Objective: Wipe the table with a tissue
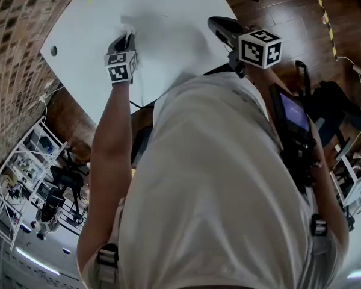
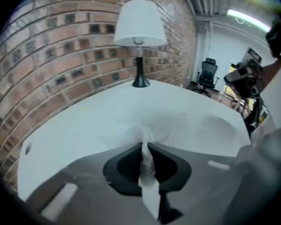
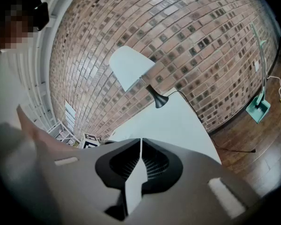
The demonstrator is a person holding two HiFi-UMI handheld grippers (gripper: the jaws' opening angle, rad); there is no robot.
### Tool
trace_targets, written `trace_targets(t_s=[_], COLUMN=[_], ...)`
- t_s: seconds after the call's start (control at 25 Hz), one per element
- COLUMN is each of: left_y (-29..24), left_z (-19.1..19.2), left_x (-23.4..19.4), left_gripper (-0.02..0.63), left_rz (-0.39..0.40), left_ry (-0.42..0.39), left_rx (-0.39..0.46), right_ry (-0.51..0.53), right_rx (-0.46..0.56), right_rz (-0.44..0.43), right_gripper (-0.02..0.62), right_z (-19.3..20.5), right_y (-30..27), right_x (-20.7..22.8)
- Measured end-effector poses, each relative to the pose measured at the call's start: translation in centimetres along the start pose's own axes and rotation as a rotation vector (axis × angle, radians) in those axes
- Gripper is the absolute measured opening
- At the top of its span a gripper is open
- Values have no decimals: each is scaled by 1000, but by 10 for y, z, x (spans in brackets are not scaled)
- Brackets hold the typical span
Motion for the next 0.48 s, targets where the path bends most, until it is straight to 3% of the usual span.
trace_targets(t_s=[0.12,0.2,0.36,0.48], left_y=[1,2,0,-7], left_z=[15,25,29,15], left_x=[-50,-69,-69,-44], left_gripper=[25,25,25,25], left_rz=[-153,-201,-180,-64], left_ry=[111,140,137,63], left_rx=[-44,-76,-83,-32], right_ry=[2,1,-4,-7], right_rx=[-3,0,1,9], right_rz=[9,14,27,33], right_gripper=[17,17,17,17], right_z=[0,1,3,1], right_y=[-4,-6,-3,-3], right_x=[-1,0,0,2])
Point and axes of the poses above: the fingertips, and each gripper's own axes: y backward along the fingers, x to its right, z out of its underside, the point moved 7 cm from there along y, backward along the fingers, and after that the axes turned 13 degrees about -z, right-handed, at the moved point
